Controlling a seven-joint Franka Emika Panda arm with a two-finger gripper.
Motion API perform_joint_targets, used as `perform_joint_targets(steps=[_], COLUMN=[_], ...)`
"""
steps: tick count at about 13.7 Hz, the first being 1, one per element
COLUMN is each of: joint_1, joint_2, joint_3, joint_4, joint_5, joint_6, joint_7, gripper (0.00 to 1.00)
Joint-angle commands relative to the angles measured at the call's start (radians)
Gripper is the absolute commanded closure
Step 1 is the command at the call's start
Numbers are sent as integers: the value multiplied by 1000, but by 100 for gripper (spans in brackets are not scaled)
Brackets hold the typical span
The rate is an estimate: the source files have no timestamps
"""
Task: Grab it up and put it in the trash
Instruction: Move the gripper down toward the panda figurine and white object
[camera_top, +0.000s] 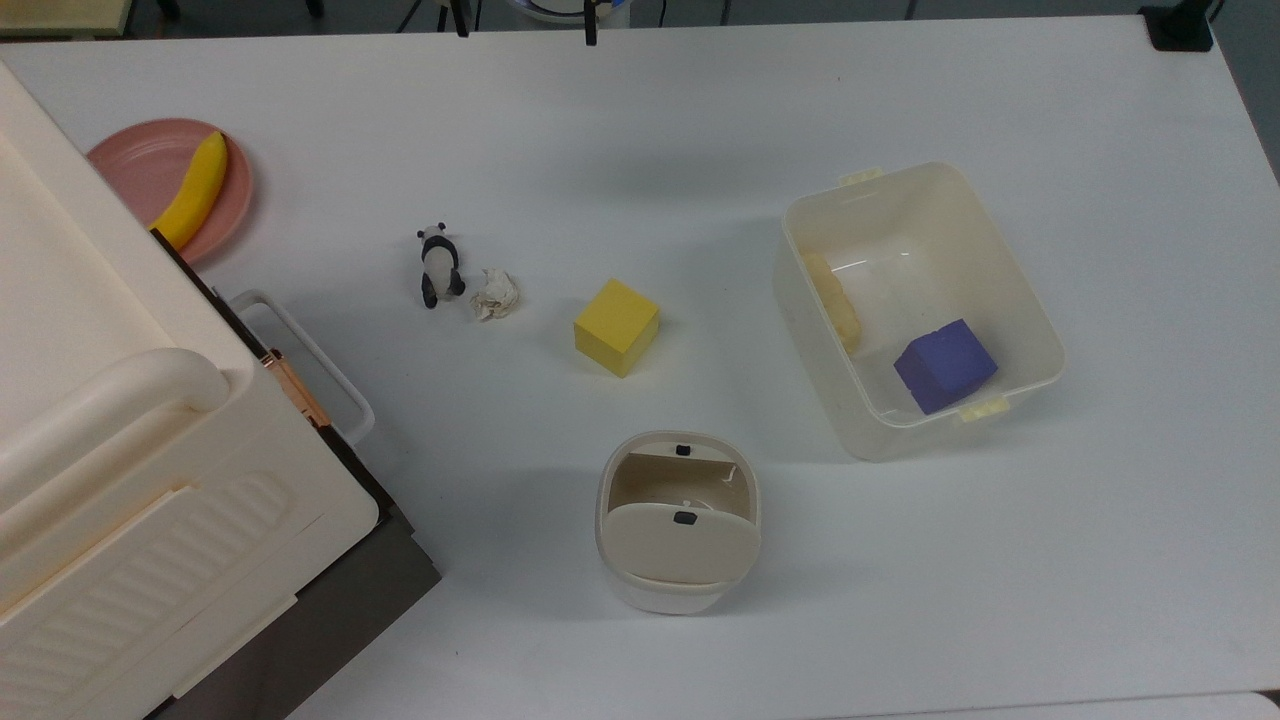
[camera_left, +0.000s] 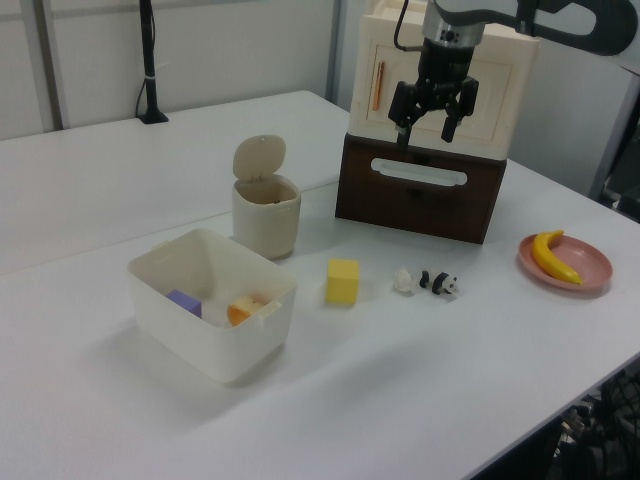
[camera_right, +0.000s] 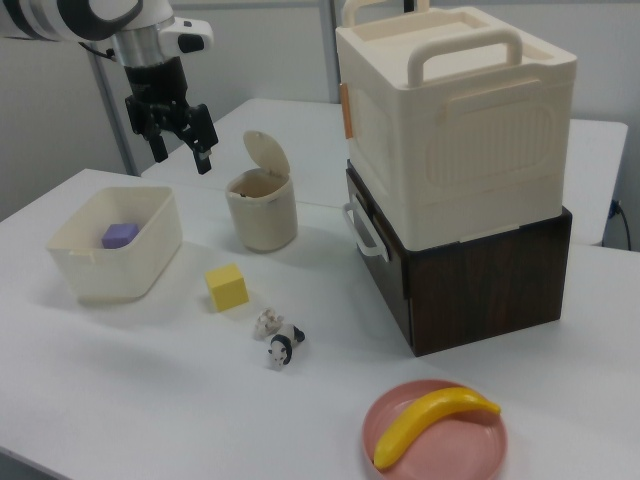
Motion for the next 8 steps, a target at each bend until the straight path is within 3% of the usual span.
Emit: perform_joint_targets(steps=[1, 5, 8], joint_1=[-28, -29, -28], joint_2=[-12, -19, -21], joint_3=[-3, -3, -3], joint_4=[-35, -32, -29], joint_5=[17, 20, 24], joint_6=[130, 122, 91], joint_7=[-150, 2, 13], gripper=[0, 0, 0])
